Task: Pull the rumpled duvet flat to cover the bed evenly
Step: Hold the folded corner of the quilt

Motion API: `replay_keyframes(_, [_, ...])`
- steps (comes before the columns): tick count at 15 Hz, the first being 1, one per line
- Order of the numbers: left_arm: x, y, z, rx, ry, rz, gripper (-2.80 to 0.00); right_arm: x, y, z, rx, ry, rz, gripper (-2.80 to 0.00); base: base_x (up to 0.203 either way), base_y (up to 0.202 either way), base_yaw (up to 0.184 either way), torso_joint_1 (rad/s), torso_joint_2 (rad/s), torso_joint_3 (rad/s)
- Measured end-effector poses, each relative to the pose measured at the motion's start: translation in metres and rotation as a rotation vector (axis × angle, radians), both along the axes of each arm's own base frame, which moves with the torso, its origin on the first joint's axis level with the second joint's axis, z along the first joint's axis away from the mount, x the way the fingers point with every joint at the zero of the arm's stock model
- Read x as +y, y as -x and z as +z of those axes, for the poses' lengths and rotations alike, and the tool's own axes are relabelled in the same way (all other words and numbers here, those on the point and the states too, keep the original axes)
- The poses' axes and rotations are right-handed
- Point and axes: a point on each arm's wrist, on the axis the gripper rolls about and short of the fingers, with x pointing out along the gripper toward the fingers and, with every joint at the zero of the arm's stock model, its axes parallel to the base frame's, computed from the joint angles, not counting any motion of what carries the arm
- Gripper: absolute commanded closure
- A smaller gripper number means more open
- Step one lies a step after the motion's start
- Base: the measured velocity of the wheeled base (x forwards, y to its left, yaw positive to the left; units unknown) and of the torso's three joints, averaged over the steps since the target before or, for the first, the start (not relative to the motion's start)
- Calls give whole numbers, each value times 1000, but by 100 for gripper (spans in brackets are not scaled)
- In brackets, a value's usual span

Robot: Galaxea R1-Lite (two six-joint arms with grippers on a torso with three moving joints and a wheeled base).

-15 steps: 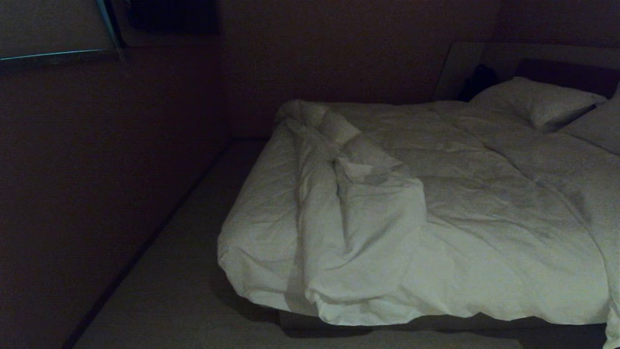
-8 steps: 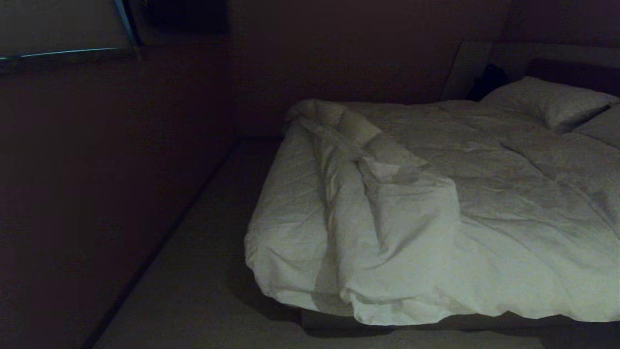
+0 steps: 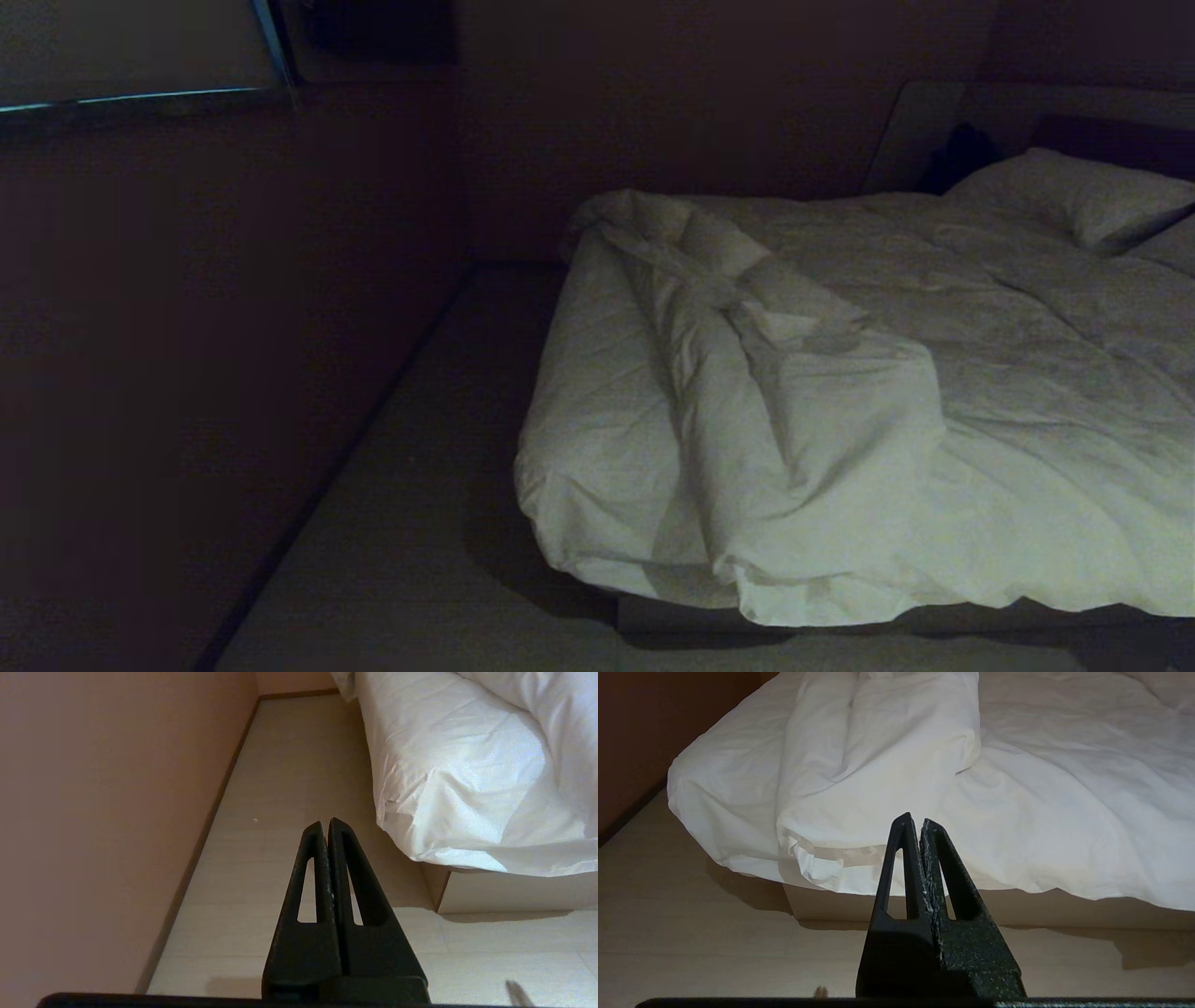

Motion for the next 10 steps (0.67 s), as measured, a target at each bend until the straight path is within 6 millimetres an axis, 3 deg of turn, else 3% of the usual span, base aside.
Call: replay_keyframes(10, [0,0,0,-3,1,7,0,0,0,0,-1,0,0,0,6,0,0,-1,0,1])
